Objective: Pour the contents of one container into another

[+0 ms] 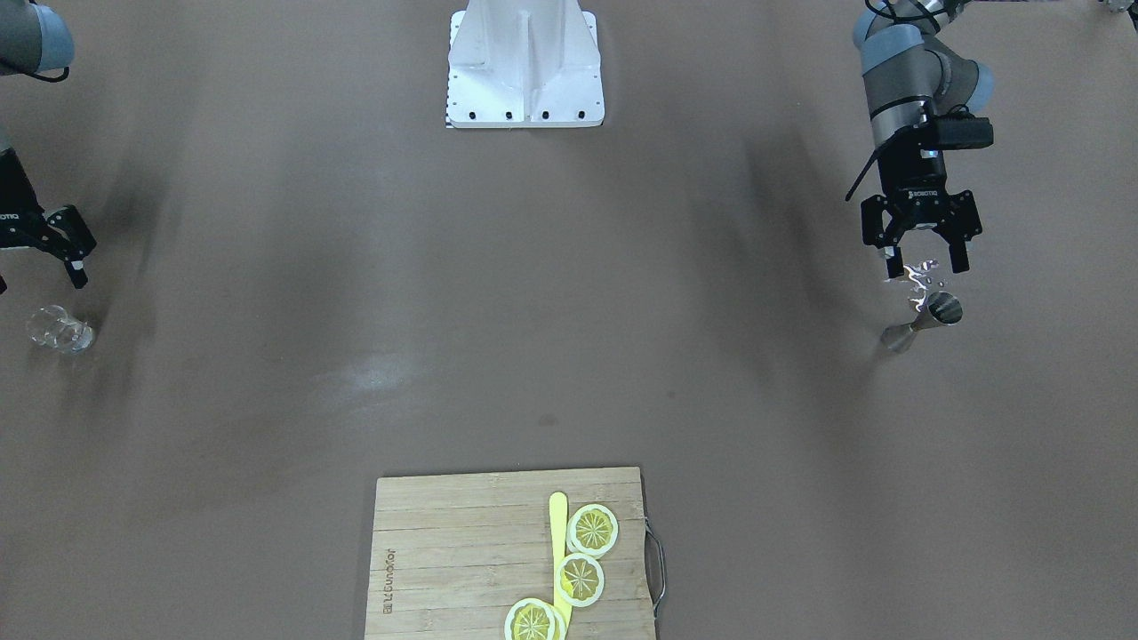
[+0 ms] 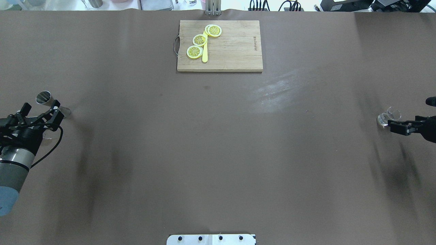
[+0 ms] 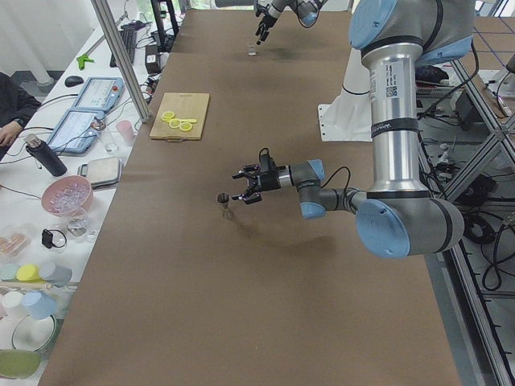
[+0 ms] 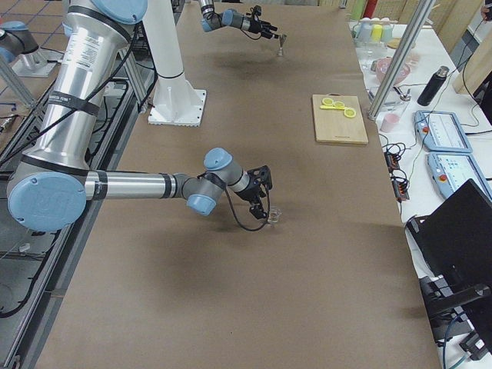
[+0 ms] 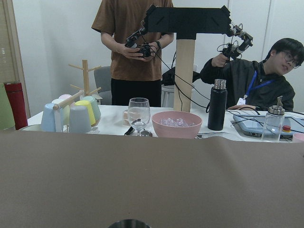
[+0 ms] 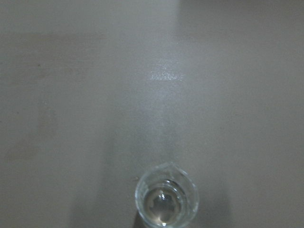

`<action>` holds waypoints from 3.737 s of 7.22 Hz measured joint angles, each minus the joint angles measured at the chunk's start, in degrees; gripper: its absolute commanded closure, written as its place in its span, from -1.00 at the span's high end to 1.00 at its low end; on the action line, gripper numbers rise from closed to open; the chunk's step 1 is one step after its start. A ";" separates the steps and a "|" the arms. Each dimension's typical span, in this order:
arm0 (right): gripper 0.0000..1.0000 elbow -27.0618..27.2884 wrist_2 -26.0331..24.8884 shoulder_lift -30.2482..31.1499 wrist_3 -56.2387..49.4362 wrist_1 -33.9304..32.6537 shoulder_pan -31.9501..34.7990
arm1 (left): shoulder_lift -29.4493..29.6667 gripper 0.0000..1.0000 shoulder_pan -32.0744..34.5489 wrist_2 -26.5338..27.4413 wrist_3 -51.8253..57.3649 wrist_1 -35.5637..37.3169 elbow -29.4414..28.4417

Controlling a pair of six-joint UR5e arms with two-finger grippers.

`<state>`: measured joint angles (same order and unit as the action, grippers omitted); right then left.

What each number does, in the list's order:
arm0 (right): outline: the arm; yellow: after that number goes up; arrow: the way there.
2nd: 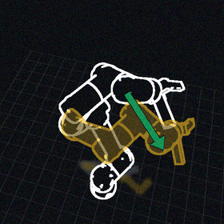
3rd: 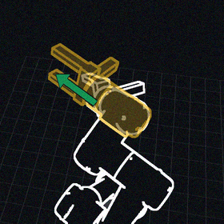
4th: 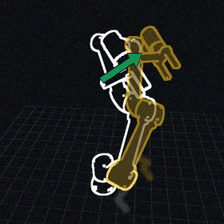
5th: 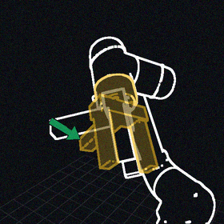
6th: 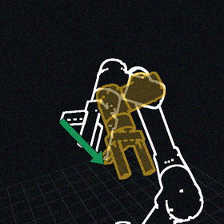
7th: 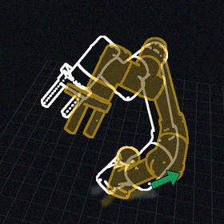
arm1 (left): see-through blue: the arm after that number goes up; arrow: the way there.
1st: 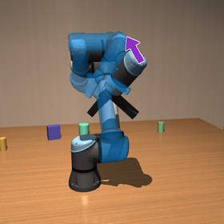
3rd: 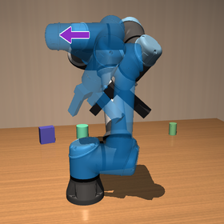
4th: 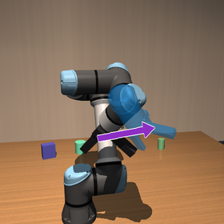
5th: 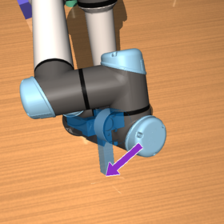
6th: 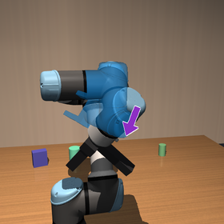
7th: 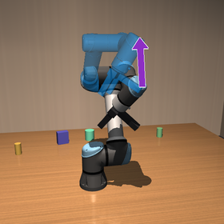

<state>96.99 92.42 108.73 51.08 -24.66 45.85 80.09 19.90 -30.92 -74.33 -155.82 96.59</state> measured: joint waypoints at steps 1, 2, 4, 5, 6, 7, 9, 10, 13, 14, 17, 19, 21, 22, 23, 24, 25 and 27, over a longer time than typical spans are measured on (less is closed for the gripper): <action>1.00 -4.99 -0.20 -0.21 0.11 6.48 -0.02 | 0.16 0.94 -0.02 0.33 -1.14 -0.23 -1.01; 1.00 -7.38 -0.29 -0.54 0.10 9.77 -0.05 | 0.56 0.94 -0.03 0.47 -2.16 -0.29 -2.15; 1.00 -8.55 -1.14 -2.35 -0.46 11.10 -1.00 | 2.31 0.94 0.07 0.70 -3.28 -0.26 -5.04; 1.00 -8.68 -2.72 -3.59 -1.19 10.36 -2.34 | 3.03 0.94 0.25 0.73 -3.40 -0.19 -6.07; 1.00 -8.79 -3.92 -4.60 -2.19 9.32 -3.22 | 3.38 0.94 0.69 0.69 -3.46 -0.07 -6.69; 1.00 -8.99 -4.46 -5.10 -3.13 8.66 -3.54 | 3.60 0.94 1.33 0.64 -3.71 0.09 -7.51; 1.00 -9.44 -4.87 -5.34 -5.63 8.41 -3.61 | 4.45 0.94 2.21 0.61 -4.48 0.29 -9.37; 1.00 -9.58 -4.98 -5.64 -6.11 8.40 -3.64 | 5.19 0.94 2.57 0.60 -4.64 0.32 -10.19; 0.95 -10.38 -5.57 -6.55 -6.28 8.54 -3.58 | 7.28 0.94 3.91 0.60 -5.07 1.29 -12.47; 0.83 -10.74 -6.24 -6.56 -6.11 8.71 -3.54 | 8.29 0.94 4.50 0.60 -6.05 2.51 -13.44; 0.58 -11.02 -7.60 -6.57 -5.70 8.83 -3.31 | 11.16 0.94 5.42 0.62 -8.80 5.04 -16.47; 0.37 -11.03 -7.68 -6.66 -5.63 8.84 -3.10 | 12.02 0.87 5.49 0.70 -9.45 5.23 -17.71; 0.34 -11.03 -7.69 -6.72 -5.55 8.84 -3.09 | 12.88 0.76 5.49 0.77 -9.59 5.28 -18.69; 0.17 -11.02 -7.69 -6.97 -5.50 8.82 -3.04 | 13.16 0.69 5.45 0.77 -9.62 5.32 -18.88; -0.06 -11.02 -7.69 -7.39 -5.48 8.78 -3.00 | 13.32 0.58 5.37 0.78 -9.66 5.36 -18.97; -0.17 -11.02 -7.69 -7.64 -5.47 8.78 -2.95 | 13.38 0.56 5.22 0.78 -9.68 5.41 -19.02; -0.18 -11.03 -7.67 -7.74 -5.49 8.81 -2.83 | 13.41 0.56 5.01 0.78 -9.69 5.43 -19.05; -0.26 -11.02 -7.61 -7.75 -5.49 8.86 -2.68 | 13.41 0.55 4.69 0.78 -9.69 5.44 -19.05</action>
<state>85.97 84.80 100.98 45.59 -15.80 43.17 93.50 24.59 -30.15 -84.02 -150.38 77.54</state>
